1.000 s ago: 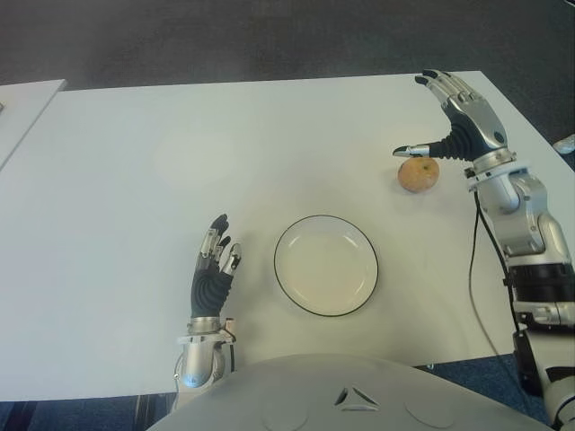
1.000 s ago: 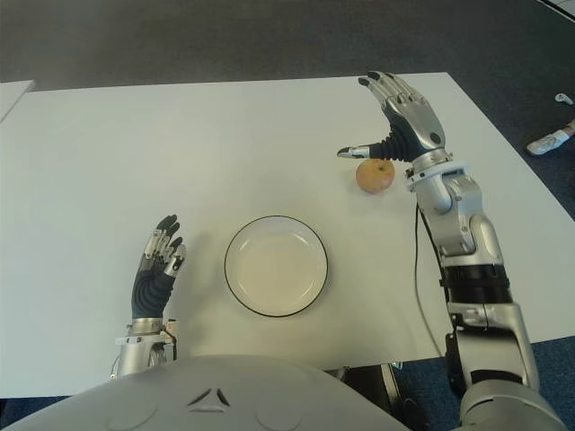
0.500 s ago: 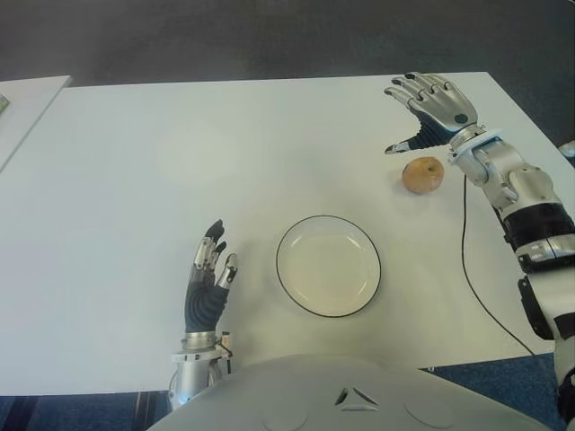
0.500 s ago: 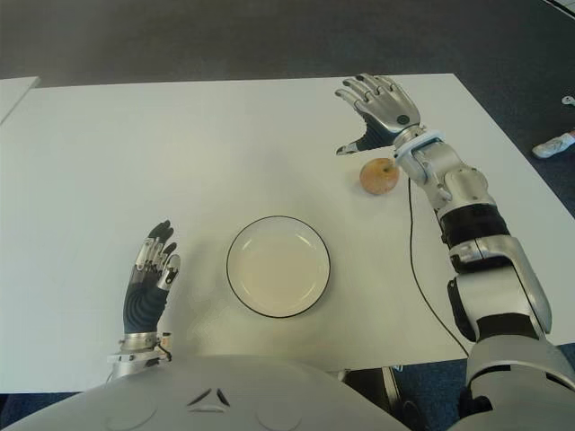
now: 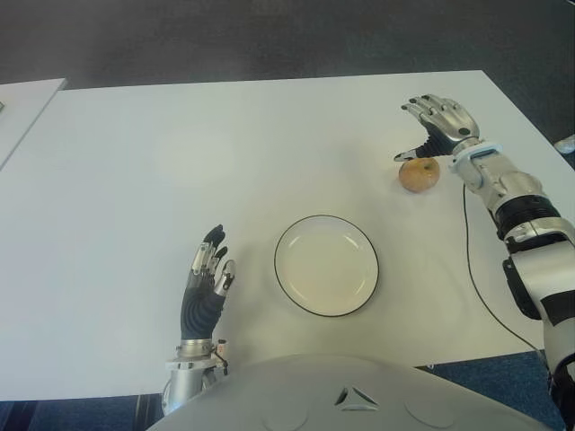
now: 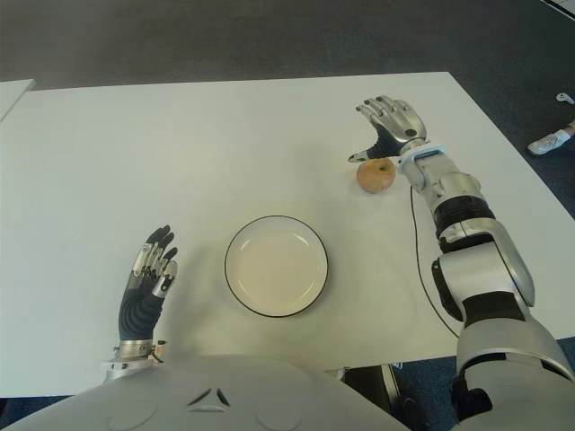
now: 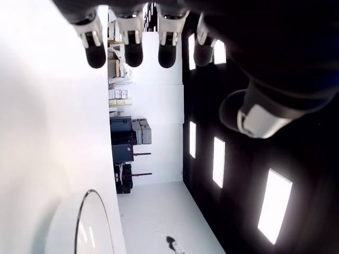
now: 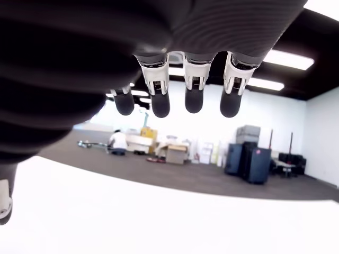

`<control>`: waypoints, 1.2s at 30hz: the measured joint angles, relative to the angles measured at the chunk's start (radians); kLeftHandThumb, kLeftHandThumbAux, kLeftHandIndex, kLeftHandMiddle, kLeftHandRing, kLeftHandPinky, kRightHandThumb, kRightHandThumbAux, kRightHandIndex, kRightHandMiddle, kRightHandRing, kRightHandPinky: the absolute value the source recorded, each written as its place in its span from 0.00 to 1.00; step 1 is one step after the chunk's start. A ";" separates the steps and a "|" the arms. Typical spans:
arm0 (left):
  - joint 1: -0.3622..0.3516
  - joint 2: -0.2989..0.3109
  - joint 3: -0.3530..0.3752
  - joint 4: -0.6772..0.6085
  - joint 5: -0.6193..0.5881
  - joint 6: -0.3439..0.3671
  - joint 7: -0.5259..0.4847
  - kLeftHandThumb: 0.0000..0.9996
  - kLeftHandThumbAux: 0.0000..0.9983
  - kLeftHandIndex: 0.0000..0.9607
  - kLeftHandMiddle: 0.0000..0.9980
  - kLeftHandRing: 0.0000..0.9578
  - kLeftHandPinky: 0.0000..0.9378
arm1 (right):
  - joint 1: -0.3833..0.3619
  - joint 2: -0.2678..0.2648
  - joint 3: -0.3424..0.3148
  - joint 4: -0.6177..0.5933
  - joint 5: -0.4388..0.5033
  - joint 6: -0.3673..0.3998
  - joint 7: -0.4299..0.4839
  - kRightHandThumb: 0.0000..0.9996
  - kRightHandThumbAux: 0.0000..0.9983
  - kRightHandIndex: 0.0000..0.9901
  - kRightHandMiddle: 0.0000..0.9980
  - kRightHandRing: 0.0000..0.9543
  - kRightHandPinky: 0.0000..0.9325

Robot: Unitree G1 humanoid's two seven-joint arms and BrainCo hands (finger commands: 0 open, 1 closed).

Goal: Put the apples into the plate.

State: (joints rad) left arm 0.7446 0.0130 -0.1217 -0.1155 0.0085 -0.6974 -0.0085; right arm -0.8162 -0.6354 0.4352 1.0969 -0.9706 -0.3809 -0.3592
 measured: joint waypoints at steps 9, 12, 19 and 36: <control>-0.018 0.006 0.002 0.035 -0.039 -0.063 -0.022 0.05 0.50 0.05 0.00 0.00 0.03 | -0.012 0.044 0.014 0.072 0.054 0.016 -0.028 0.31 0.46 0.00 0.01 0.00 0.00; -0.017 0.015 0.007 0.048 -0.050 -0.071 -0.031 0.04 0.50 0.05 0.00 0.00 0.03 | -0.014 0.049 0.016 0.080 0.069 0.026 -0.039 0.31 0.45 0.00 0.02 0.00 0.00; -0.018 0.021 0.024 0.061 -0.059 -0.093 -0.039 0.04 0.51 0.06 0.00 0.00 0.02 | -0.014 0.058 0.022 0.094 0.091 0.046 -0.047 0.31 0.45 0.01 0.03 0.01 0.00; -0.032 0.026 0.026 0.082 -0.109 -0.103 -0.081 0.04 0.54 0.07 0.00 0.00 0.02 | -0.014 0.060 0.046 0.135 0.116 0.069 -0.036 0.25 0.47 0.00 0.00 0.00 0.00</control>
State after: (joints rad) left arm 0.7127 0.0391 -0.0959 -0.0332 -0.1002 -0.8007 -0.0900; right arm -0.8299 -0.5759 0.4812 1.2318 -0.8550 -0.3115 -0.3951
